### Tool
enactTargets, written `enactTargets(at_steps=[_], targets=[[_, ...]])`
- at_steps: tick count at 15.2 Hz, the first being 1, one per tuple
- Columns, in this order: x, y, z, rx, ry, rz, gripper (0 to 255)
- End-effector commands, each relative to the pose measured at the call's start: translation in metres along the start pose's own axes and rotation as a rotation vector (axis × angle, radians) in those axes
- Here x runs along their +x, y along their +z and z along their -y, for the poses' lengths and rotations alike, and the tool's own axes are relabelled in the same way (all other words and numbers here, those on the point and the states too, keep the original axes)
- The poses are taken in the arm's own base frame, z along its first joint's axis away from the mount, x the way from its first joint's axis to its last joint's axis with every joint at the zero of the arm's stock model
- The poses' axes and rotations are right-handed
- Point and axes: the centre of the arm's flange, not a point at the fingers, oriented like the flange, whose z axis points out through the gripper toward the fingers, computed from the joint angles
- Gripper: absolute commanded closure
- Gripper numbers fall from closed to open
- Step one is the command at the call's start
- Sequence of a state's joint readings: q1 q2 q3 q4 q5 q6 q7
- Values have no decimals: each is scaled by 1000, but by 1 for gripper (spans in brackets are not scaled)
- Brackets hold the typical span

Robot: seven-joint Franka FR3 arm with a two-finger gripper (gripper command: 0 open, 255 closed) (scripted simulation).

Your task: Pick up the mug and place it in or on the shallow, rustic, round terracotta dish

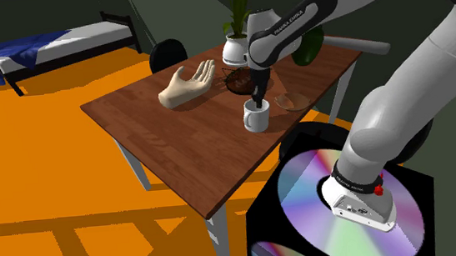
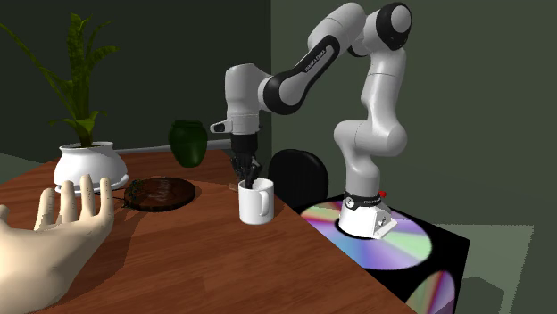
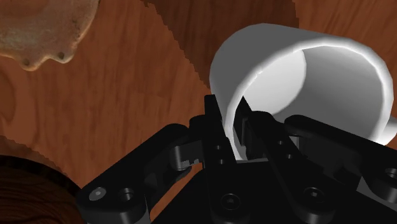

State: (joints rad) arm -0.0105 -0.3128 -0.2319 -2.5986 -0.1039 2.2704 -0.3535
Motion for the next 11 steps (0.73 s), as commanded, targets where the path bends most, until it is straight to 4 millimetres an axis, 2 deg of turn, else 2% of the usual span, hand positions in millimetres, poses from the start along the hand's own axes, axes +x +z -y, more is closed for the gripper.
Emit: enactTargets(at_steps=[1,3,11], targets=[[0,0,0,0,0,0,255],[0,0,0,0,0,0,255],[-1,-42,0,0,0,0,255]])
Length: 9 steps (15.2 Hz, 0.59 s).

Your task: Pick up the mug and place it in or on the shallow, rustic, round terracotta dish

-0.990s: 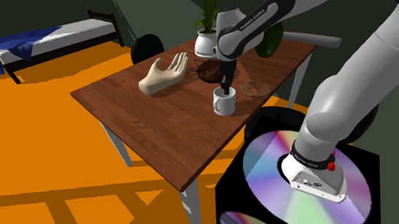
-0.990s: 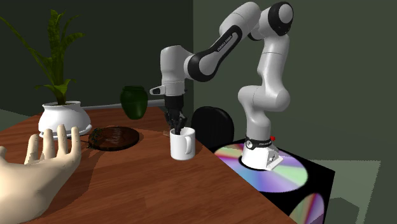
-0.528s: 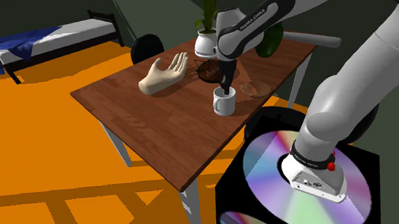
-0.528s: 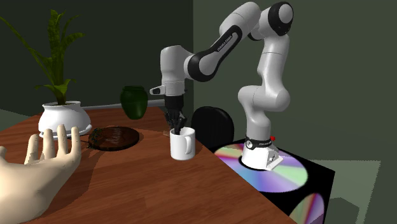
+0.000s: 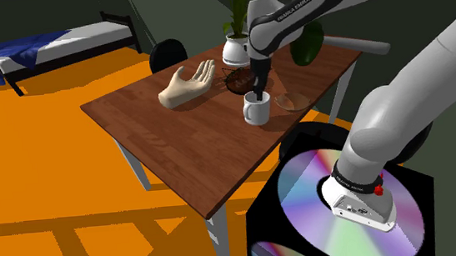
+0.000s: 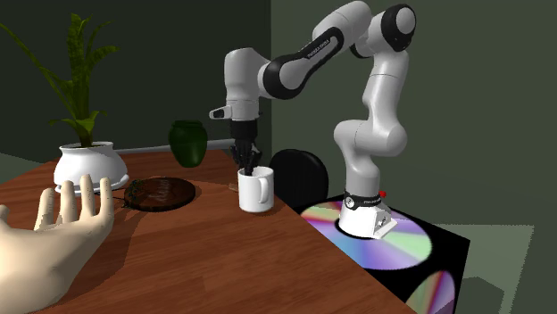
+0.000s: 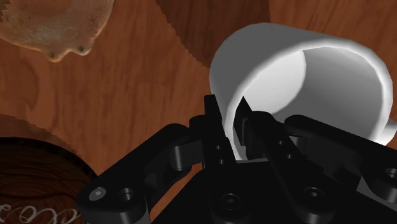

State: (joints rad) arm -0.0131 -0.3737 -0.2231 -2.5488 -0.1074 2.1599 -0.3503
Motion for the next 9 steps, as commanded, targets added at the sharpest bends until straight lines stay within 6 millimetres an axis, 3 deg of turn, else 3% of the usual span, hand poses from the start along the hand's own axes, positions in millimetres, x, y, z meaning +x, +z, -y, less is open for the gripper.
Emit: enactTargets(at_steps=[1,9], targets=[[0,-10,1,0,0,0,255],[0,-53,1,0,0,0,255]])
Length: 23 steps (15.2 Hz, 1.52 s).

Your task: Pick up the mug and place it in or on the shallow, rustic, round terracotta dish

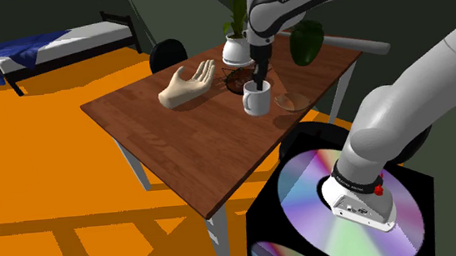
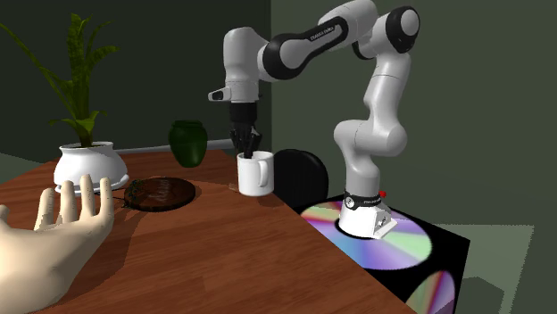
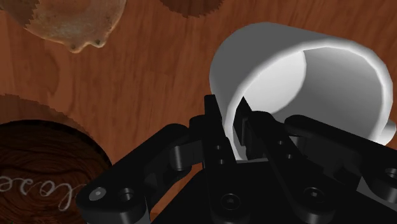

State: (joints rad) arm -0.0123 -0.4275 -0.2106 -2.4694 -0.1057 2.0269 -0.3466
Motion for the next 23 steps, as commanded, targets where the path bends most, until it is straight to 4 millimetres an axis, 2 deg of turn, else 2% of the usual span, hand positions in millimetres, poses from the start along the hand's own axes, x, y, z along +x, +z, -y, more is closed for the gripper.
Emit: enactTargets(at_steps=[1,3,18,19,23], targets=[[0,-11,0,0,0,0,255],[0,-17,0,0,0,0,255],[-94,-45,-172,0,0,0,255],[-105,-48,-193,0,0,0,255],[-104,-27,-193,0,0,0,255]])
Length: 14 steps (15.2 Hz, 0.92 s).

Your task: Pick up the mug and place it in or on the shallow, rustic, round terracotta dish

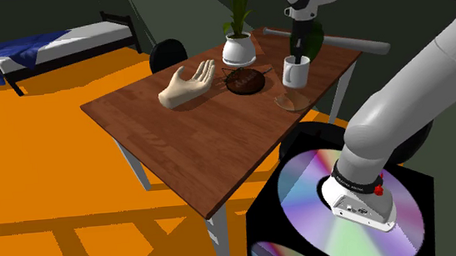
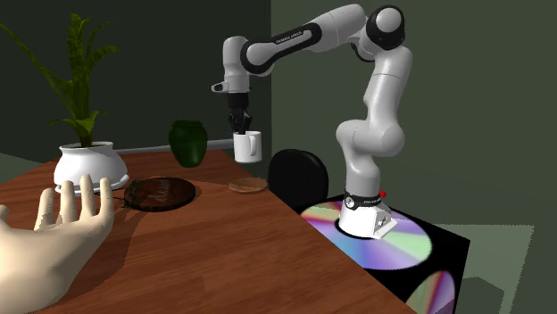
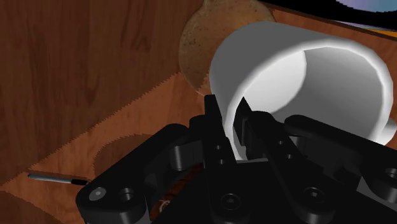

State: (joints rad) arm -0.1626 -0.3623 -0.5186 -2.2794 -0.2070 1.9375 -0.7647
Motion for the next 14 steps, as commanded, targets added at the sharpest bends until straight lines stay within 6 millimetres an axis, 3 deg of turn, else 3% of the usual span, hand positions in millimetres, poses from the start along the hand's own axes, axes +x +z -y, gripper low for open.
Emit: enactTargets(at_steps=[1,14], targets=[[-1,11,-1,0,-1,0,255],[1,80,-1,0,-1,0,255]])
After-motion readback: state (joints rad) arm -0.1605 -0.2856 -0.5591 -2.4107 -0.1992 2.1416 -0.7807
